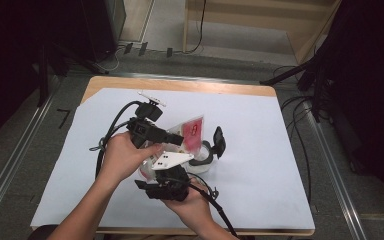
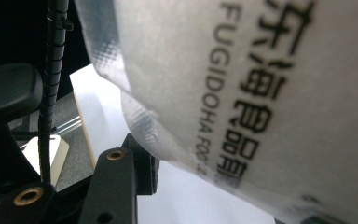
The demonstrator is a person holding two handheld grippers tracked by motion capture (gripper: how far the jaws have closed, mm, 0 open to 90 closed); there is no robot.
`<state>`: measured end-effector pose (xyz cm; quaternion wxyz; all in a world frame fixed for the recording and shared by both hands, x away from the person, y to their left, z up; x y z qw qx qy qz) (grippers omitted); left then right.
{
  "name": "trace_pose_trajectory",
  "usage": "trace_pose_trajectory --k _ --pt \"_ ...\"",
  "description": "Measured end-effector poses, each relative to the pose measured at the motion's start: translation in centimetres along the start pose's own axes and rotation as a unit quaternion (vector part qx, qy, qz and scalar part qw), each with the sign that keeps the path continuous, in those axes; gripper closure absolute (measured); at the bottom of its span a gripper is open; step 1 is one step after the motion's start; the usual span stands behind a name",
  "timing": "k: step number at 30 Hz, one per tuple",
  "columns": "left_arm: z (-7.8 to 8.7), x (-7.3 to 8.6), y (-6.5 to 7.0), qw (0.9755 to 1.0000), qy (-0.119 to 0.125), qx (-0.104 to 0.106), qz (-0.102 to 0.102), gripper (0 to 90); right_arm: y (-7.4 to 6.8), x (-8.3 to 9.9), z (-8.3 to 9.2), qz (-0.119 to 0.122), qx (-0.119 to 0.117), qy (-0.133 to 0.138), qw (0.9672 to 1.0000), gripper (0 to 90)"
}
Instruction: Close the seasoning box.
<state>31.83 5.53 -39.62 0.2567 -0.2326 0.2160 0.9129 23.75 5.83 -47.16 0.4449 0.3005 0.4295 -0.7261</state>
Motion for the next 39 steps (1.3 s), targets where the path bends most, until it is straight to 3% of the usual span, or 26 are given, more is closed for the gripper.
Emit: trace_pose_trajectory --k 21,28,39 --pt "-0.02 0.15 -0.10 1.0000 -0.001 0.001 -0.001 77.4 -0.08 0.08 -0.01 0.002 0.002 -0.009 1.0000 56.6" --pt "-0.01 0.22 -0.26 0.9999 -0.006 0.004 0.011 78.6 -0.20 0.03 -0.01 0.001 0.000 -0.011 0.9999 56.6" --pt "-0.02 0.16 -0.27 1.0000 -0.003 0.000 0.004 77.4 -0.22 0.05 0.00 0.001 -0.001 -0.011 0.9999 56.6"
Point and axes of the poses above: each handheld gripper's, and its own axes: z roughly backward along the jaws, x roughly out of its underside, y roughly to its right, the point moved 8 cm from there along -z, roughly forward along the jaws, and after that the axes turned 14 degrees about -x, right-handed, at the moved point
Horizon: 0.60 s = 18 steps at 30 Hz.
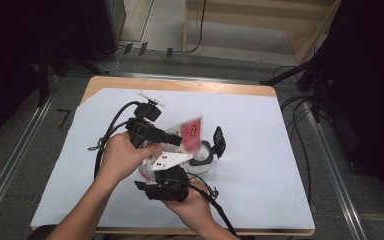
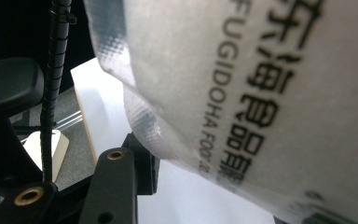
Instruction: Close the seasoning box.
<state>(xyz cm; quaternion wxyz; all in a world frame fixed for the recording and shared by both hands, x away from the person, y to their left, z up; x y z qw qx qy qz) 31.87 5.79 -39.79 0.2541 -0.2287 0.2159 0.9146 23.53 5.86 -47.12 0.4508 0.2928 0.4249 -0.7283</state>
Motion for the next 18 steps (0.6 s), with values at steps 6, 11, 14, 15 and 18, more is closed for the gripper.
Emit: trace_pose_trajectory --k 6,11,14,15,18 --pt "0.04 0.07 0.02 1.0000 -0.002 -0.001 0.000 78.0 -0.08 -0.01 -0.02 -0.001 -0.002 0.000 1.0000 56.6" --pt "0.11 0.09 0.01 1.0000 -0.002 -0.003 -0.002 77.0 -0.16 -0.04 -0.06 -0.001 -0.007 0.002 1.0000 56.6" --pt "0.15 0.06 0.02 1.0000 -0.001 -0.008 -0.003 77.0 -0.16 -0.08 -0.09 -0.002 -0.009 0.004 0.9999 56.6" --pt "0.16 0.06 0.01 0.9999 0.000 -0.011 -0.004 76.9 -0.16 -0.10 -0.11 -0.001 -0.010 0.004 0.9999 56.6" --pt "0.19 0.07 -0.02 0.9999 -0.001 -0.012 -0.004 76.9 -0.19 -0.12 -0.16 -0.003 -0.012 0.004 0.9999 56.6"
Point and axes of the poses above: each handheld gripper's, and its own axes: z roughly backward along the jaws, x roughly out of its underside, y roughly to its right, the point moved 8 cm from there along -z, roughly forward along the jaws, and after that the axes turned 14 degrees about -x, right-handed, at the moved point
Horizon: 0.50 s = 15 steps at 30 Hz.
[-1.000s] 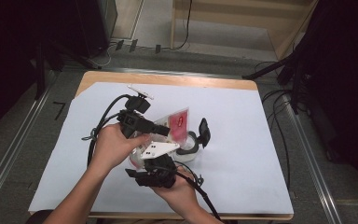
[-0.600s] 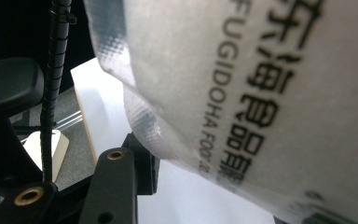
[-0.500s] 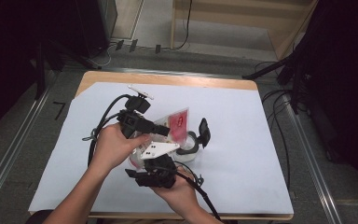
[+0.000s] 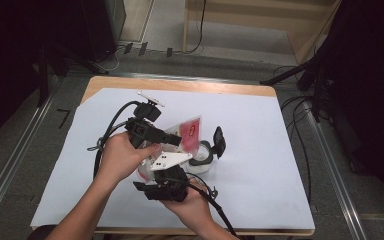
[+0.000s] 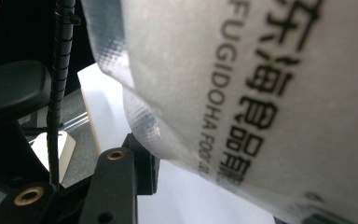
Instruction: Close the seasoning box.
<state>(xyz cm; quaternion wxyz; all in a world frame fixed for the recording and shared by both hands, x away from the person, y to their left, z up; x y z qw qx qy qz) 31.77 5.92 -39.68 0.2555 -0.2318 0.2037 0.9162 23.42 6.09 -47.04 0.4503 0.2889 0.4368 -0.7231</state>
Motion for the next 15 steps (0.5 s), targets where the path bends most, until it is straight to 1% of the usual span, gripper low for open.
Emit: trace_pose_trajectory --k 3,7,8,10,11,15 --pt "0.02 -0.02 0.00 1.0000 0.000 -0.003 0.001 76.9 0.01 -0.03 -0.05 0.000 -0.002 0.000 1.0000 56.6" --pt "0.02 -0.13 -0.18 1.0000 0.001 -0.008 -0.002 77.0 0.16 -0.09 -0.09 0.003 -0.004 0.000 1.0000 56.6" --pt "0.01 -0.19 -0.17 1.0000 0.001 -0.008 0.003 77.1 0.22 -0.13 -0.09 0.002 -0.004 -0.001 1.0000 56.6" --pt "0.04 -0.26 -0.36 1.0000 -0.002 -0.010 -0.001 77.1 0.24 -0.24 -0.14 -0.001 -0.004 0.001 1.0000 56.6" --pt "0.03 -0.32 -0.36 1.0000 -0.001 -0.008 0.002 77.1 0.26 -0.31 -0.18 -0.001 -0.006 0.001 1.0000 56.6" --pt "0.09 -0.47 -0.61 0.9999 0.001 -0.011 0.005 77.1 0.41 -0.52 -0.29 0.001 -0.006 0.000 1.0000 56.6"
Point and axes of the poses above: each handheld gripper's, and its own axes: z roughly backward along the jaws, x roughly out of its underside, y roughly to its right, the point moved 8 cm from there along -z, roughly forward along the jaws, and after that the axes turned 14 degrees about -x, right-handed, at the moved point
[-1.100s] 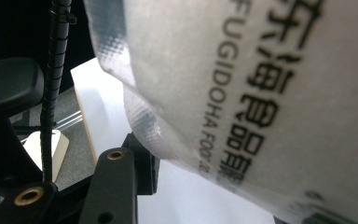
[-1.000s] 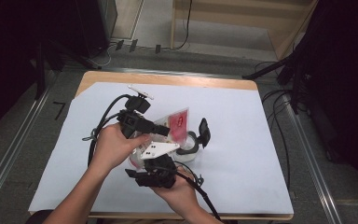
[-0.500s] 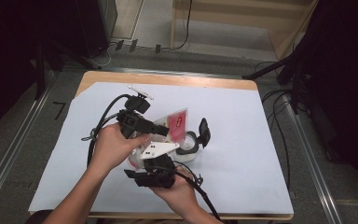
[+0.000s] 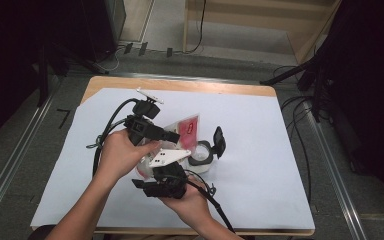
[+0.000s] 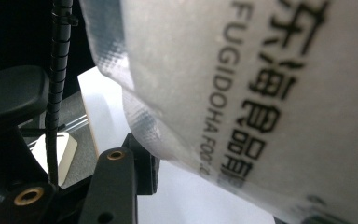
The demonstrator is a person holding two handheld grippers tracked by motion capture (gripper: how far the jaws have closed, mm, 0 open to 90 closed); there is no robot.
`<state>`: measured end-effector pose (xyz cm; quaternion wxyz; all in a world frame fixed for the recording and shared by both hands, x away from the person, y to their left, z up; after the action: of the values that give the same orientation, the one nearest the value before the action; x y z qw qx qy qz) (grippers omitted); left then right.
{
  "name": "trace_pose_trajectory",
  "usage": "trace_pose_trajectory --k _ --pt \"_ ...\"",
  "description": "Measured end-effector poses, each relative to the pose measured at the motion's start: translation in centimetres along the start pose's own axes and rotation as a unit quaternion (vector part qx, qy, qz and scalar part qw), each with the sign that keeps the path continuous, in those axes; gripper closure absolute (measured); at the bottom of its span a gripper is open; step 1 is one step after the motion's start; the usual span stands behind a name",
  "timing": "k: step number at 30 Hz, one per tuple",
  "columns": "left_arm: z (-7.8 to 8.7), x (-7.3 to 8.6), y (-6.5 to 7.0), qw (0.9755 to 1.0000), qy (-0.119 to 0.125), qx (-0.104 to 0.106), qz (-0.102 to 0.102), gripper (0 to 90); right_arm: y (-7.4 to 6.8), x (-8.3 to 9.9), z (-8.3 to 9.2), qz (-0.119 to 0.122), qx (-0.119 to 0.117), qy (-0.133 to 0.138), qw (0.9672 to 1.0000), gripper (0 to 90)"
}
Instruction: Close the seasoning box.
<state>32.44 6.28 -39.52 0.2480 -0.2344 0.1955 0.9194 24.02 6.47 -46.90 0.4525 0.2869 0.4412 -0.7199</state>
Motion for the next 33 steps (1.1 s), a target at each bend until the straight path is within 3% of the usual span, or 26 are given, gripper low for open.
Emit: trace_pose_trajectory --k 9,33 --pt "0.18 -0.10 -0.07 0.9999 0.004 -0.010 -0.008 77.6 0.18 -0.15 -0.15 0.006 0.001 0.002 1.0000 56.6" --pt "0.16 -0.14 -0.23 1.0000 0.002 -0.005 -0.007 77.2 0.12 -0.27 -0.19 -0.002 -0.001 0.001 1.0000 56.6"
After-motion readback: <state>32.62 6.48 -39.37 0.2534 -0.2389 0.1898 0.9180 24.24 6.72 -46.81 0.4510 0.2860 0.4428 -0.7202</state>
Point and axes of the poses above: each handheld gripper's, and its own axes: z roughly backward along the jaws, x roughly out of its underside, y roughly to its right, the point moved 8 cm from there along -z, roughly forward along the jaws, and after that the axes turned 14 degrees about -x, right-handed, at the moved point
